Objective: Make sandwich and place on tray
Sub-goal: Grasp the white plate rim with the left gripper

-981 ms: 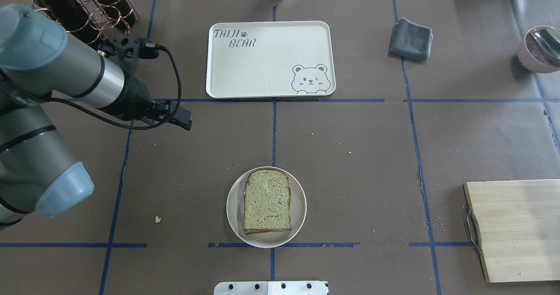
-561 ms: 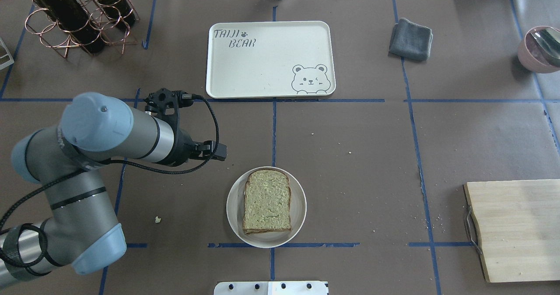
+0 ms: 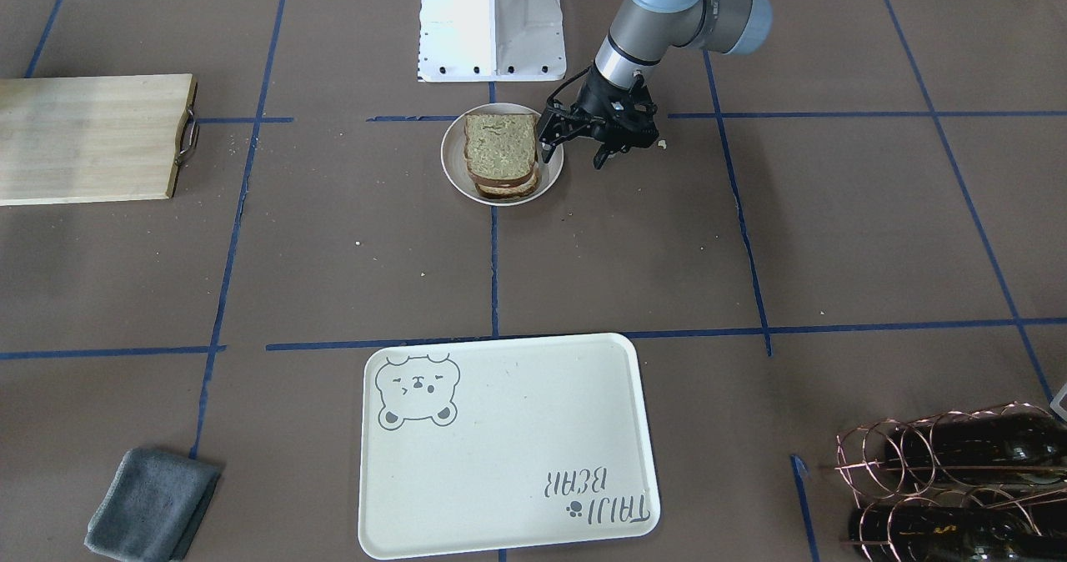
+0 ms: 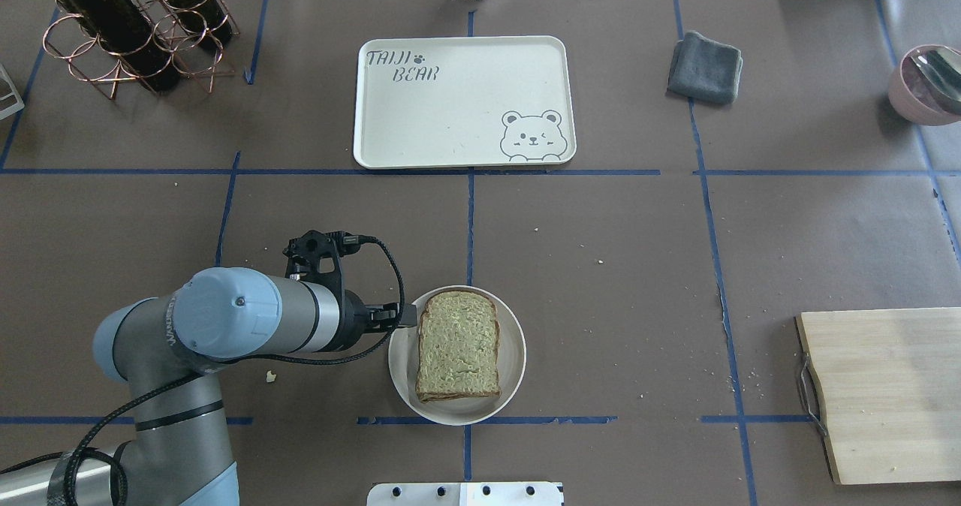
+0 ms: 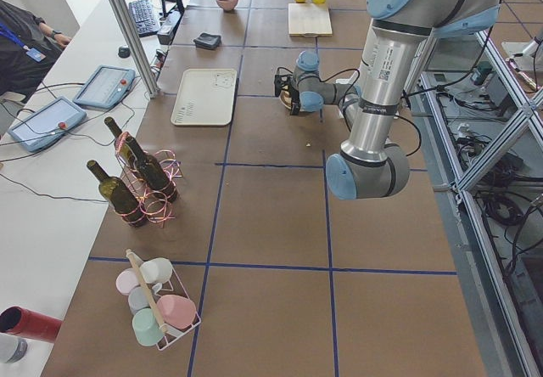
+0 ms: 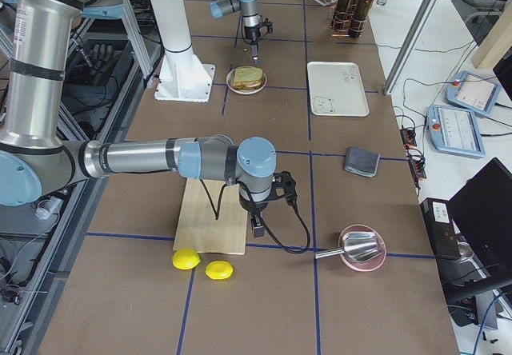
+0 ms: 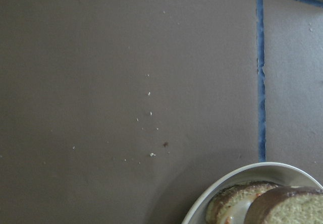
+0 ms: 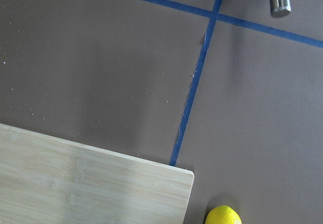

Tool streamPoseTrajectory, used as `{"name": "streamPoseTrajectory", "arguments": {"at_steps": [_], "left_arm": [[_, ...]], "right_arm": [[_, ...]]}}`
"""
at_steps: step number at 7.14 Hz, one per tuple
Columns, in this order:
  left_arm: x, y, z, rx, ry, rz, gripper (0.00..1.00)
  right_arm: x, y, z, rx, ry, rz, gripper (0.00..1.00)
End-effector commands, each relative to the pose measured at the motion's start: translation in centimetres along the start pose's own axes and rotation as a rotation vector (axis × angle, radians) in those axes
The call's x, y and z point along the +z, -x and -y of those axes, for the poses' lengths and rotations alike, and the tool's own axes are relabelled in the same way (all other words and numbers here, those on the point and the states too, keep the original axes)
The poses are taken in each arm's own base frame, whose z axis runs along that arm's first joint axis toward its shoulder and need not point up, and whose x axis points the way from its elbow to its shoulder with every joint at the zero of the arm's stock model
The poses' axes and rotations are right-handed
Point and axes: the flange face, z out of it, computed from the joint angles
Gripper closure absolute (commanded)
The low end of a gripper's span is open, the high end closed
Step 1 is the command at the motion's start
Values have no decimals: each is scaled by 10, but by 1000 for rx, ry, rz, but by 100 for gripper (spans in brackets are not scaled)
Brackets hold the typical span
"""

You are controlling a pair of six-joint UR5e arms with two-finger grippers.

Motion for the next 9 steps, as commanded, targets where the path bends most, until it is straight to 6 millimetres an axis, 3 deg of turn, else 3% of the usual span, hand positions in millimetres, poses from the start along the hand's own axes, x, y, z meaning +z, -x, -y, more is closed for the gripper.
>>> {"name": "streamPoseTrajectory", "arguments": {"at_steps": [1, 4, 5, 8, 9], "left_arm": [[13, 5, -13, 7, 20, 19, 45], [20, 1, -23, 15, 37, 20, 71], [20, 0, -24, 16, 38, 19, 77], [24, -1, -27, 17, 44, 23, 78], [24, -1, -26, 18, 44, 23, 92]], "right_arm": [[-1, 1, 1, 1, -2, 0, 0], [1, -1, 0, 3, 1, 1, 0], [1, -1, 0, 5, 2, 1, 0], [1, -2, 1, 4, 3, 0, 0], [1, -2, 1, 4, 3, 0, 0]]}}
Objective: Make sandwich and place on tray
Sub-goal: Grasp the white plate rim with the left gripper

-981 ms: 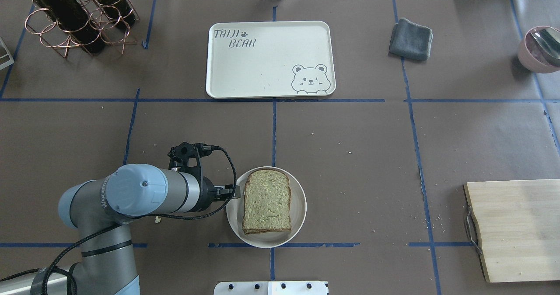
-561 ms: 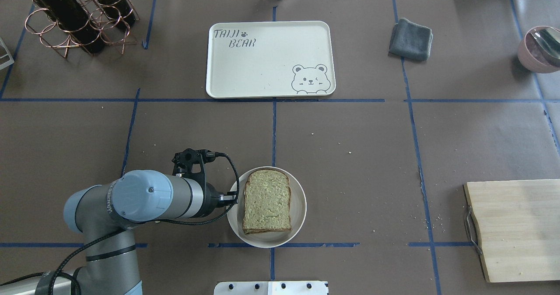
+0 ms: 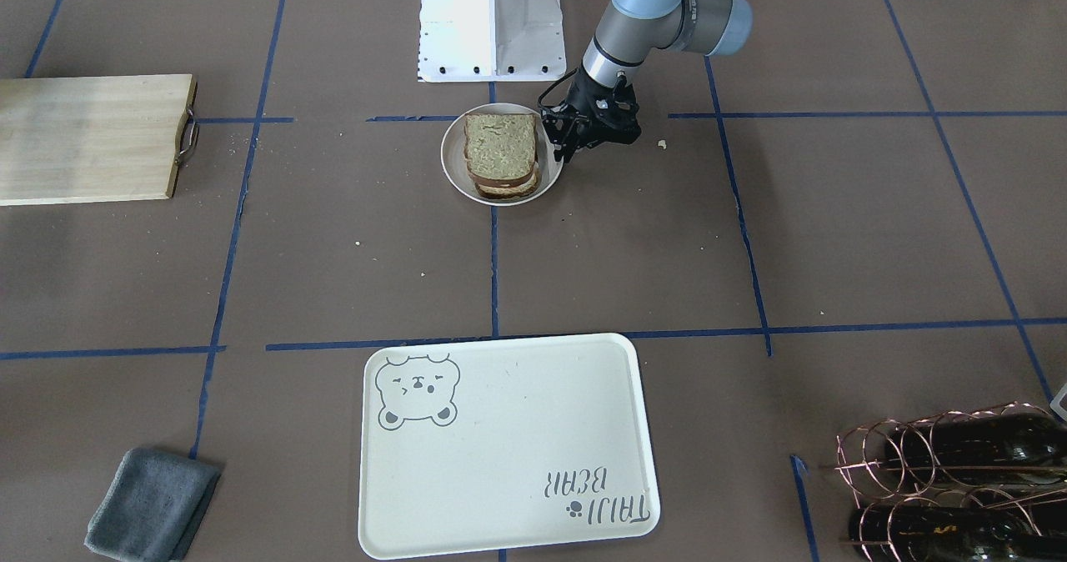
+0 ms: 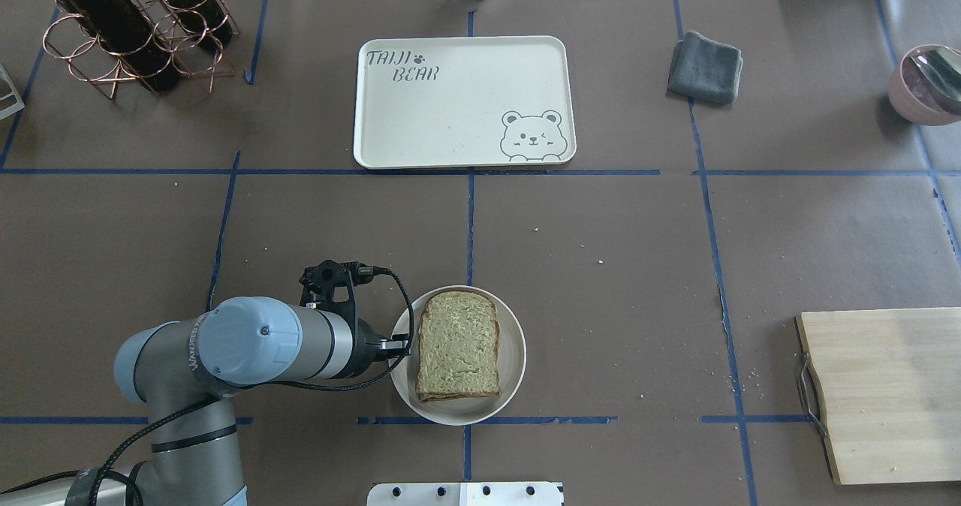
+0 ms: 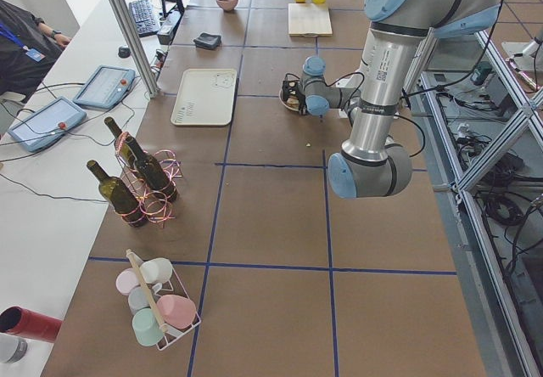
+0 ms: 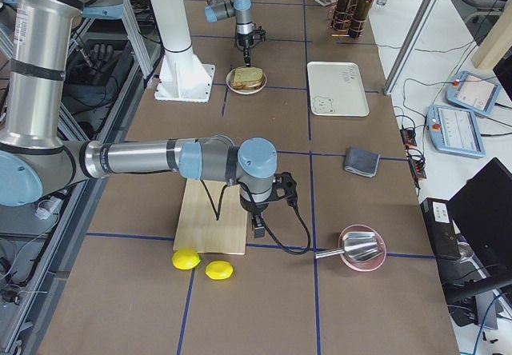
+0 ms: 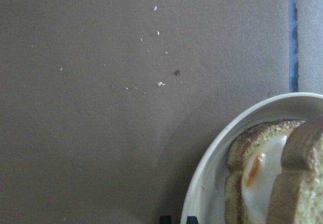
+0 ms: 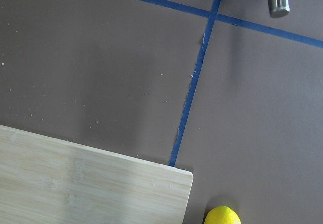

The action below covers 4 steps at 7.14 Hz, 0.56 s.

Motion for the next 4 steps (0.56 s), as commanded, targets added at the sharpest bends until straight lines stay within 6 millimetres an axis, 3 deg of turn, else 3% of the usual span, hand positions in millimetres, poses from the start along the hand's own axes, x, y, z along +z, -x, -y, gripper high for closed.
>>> {"name": "streamPoseTrajectory", "arguments": {"at_steps": [1, 3, 4], "left_arm": [[-2, -2, 0, 5, 5, -6, 100], [-12, -10, -2, 18, 8, -31, 100], [-22, -15, 9, 33, -4, -49, 100]], "right_arm": [[0, 0, 0, 2, 0, 0, 0], [0, 0, 0, 0, 1, -1, 0], [1, -1, -2, 1, 3, -1, 0]]}}
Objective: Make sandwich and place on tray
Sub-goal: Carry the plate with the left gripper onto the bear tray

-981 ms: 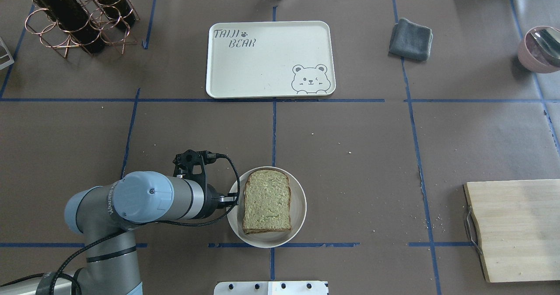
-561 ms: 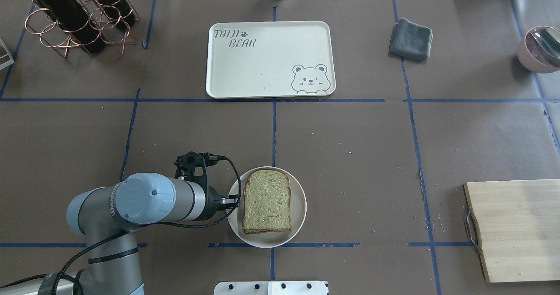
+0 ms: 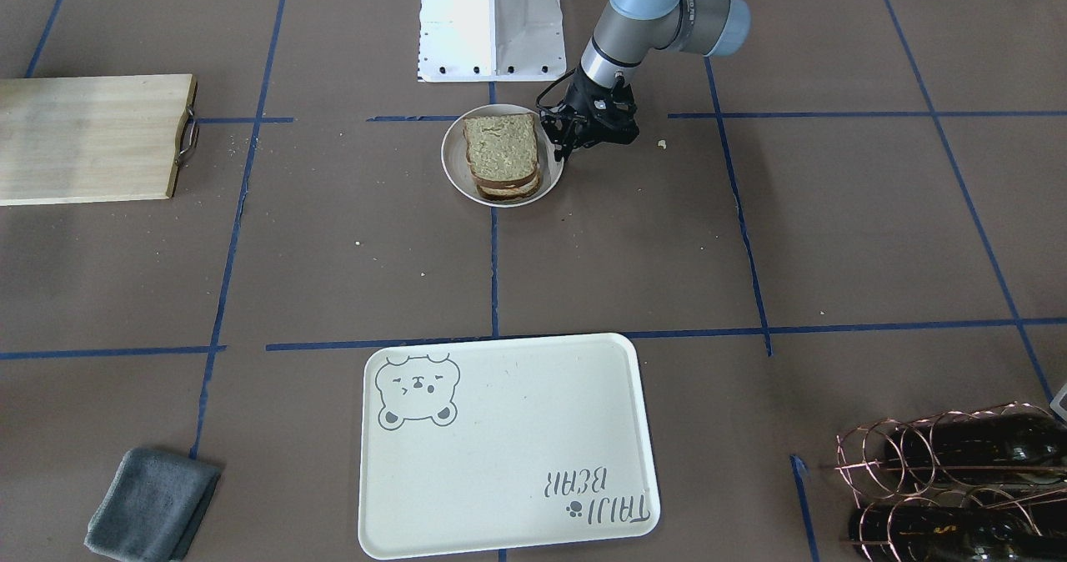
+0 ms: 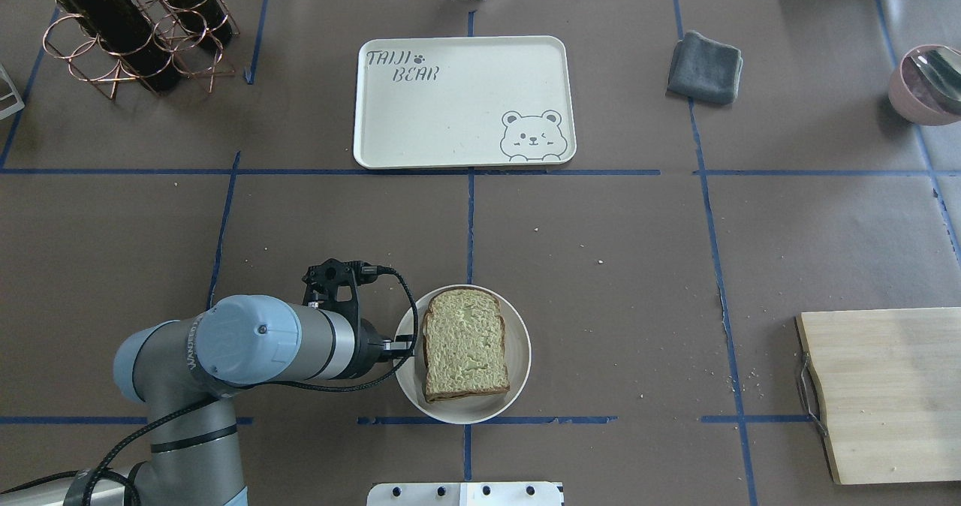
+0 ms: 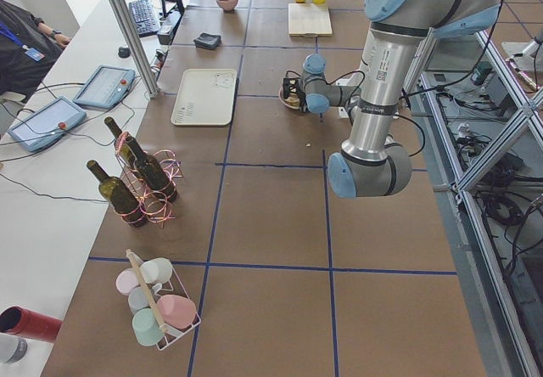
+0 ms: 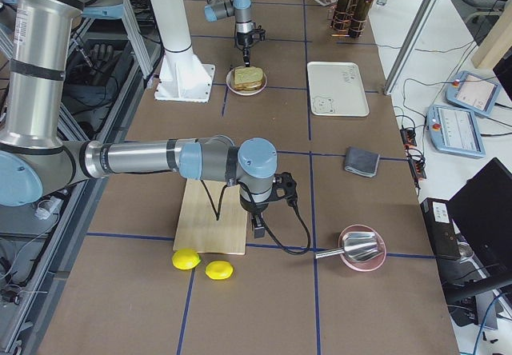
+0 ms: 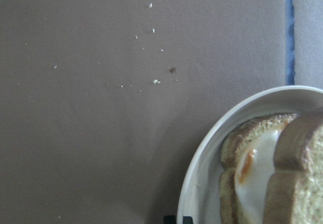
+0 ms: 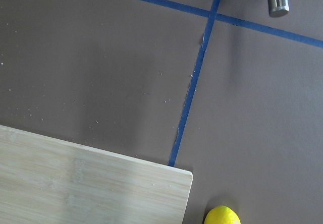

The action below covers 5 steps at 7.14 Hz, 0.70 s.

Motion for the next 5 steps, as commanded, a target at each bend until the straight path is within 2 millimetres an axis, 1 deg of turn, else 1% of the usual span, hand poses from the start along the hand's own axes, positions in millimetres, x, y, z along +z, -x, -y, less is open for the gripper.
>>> {"name": "streamPoseTrajectory", "arguments": {"at_steps": [1, 2, 3, 4, 5], "left_arm": [[-24, 2, 38, 24, -9, -28, 100], [-42, 5, 69, 15, -1, -43, 100], [-54, 12, 91, 16, 3, -48, 100], [-68, 13, 120, 14, -43, -51, 100], [-80, 22, 161, 41, -53, -42, 100]], "right_arm": [[2, -2, -2, 2, 7, -6, 0], [4, -3, -4, 1, 10, -7, 0], [5, -4, -6, 5, 14, -6, 0], [5, -4, -6, 4, 13, -6, 0], [5, -5, -6, 4, 12, -7, 0]]}}
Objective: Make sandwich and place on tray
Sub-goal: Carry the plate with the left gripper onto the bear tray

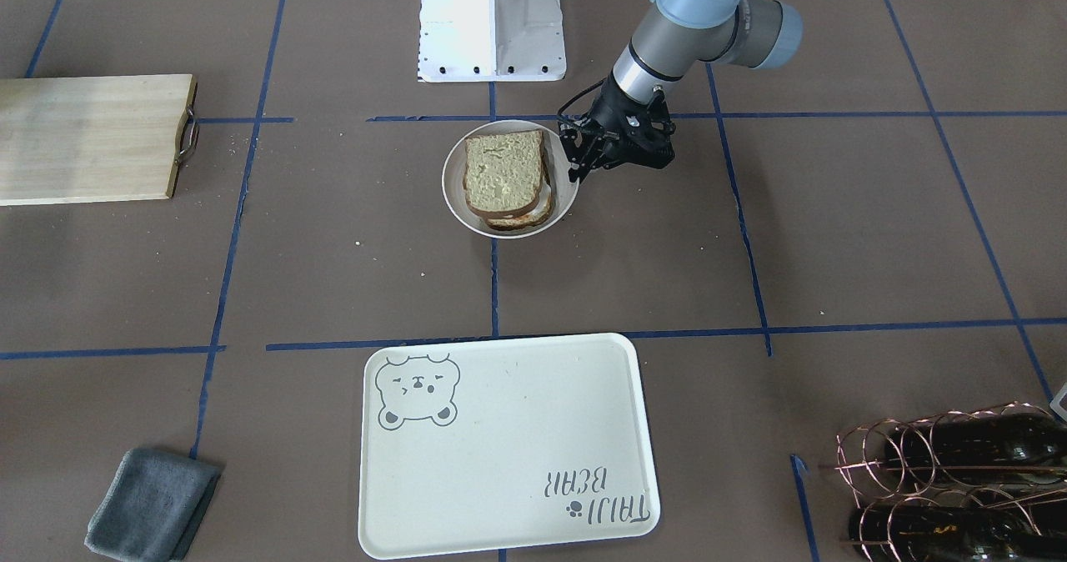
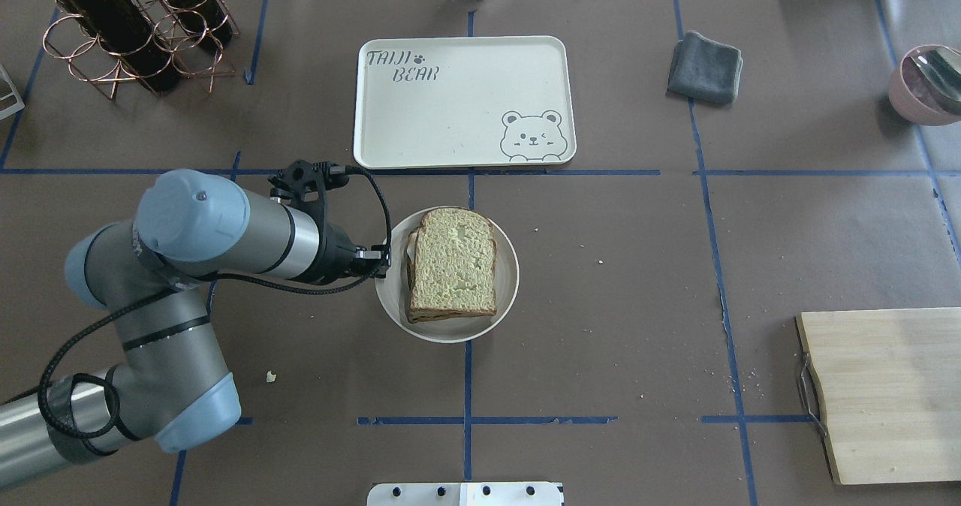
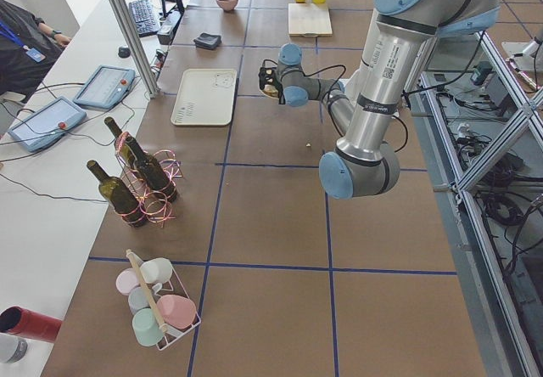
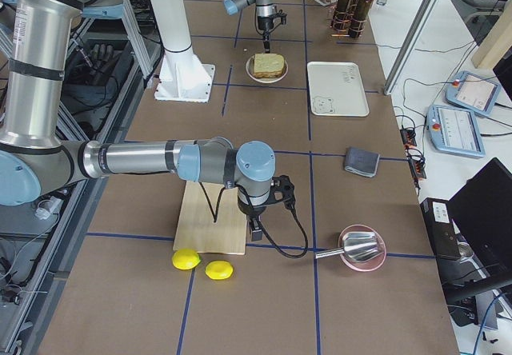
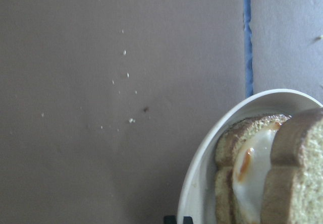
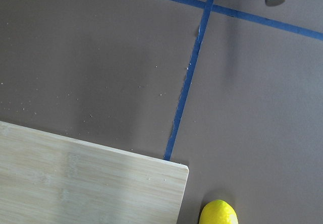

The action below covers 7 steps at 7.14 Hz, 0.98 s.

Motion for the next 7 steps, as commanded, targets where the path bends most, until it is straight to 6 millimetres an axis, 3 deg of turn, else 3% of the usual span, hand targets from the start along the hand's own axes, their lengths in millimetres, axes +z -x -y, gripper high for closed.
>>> {"name": "streamPoseTrajectory", "arguments": {"at_steps": [1, 2, 3, 5, 7], "left_arm": [[-14, 21, 88, 8, 1, 22, 100], [0, 13, 131, -8, -4, 41, 100], [17, -9, 166, -27, -6, 55, 100], [40, -24, 233, -31, 39, 43, 100], [62, -32, 285, -43, 27, 37, 100]], "right_arm": [[1, 0, 0, 2, 2, 0, 0], [0, -1, -1, 3, 1, 0, 0], [2, -2, -1, 8, 5, 3, 0], [4, -3, -1, 11, 8, 2, 0], [4, -4, -2, 12, 8, 2, 0]]}}
